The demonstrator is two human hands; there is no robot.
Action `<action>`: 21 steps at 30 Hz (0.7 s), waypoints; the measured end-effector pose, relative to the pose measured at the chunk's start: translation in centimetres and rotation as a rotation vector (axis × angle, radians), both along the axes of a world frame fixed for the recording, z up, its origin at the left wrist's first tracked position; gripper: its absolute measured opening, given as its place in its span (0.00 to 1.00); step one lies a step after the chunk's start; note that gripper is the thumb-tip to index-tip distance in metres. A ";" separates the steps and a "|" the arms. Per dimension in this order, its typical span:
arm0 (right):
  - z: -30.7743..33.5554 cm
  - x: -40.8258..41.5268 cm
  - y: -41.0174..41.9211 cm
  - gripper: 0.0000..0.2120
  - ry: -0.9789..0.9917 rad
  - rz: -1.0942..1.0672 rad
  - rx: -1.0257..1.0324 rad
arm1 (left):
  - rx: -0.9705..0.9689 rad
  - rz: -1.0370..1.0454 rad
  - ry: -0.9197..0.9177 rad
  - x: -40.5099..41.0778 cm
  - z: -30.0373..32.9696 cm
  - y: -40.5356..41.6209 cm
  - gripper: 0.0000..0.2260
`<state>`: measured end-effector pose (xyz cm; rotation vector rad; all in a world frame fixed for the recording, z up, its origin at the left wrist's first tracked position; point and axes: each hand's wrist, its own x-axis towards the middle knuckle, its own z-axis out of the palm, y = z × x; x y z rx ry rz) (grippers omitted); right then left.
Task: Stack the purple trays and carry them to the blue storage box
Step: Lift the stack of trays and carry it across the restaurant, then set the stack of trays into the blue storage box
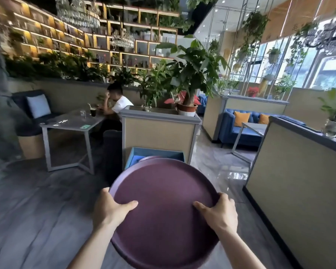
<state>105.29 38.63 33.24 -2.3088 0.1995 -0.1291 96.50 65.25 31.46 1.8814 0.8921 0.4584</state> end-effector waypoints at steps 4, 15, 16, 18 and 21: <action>-0.6 6.3 4.3 0.40 0.016 -0.024 -0.038 | -0.004 -0.018 0.029 6.8 -0.7 4.5 0.43; -4.7 21.2 12.7 0.39 0.057 -0.048 -0.088 | 0.035 -0.049 0.116 21.5 -3.7 13.0 0.46; -5.2 22.6 13.1 0.38 0.063 -0.047 -0.094 | 0.041 -0.052 0.126 22.9 -4.2 13.6 0.46; -6.4 25.7 14.1 0.37 0.076 -0.050 -0.090 | 0.043 -0.057 0.147 25.9 -5.1 14.5 0.47; -8.5 31.1 15.5 0.38 0.100 -0.047 -0.075 | 0.024 -0.066 0.156 31.2 -6.9 15.9 0.49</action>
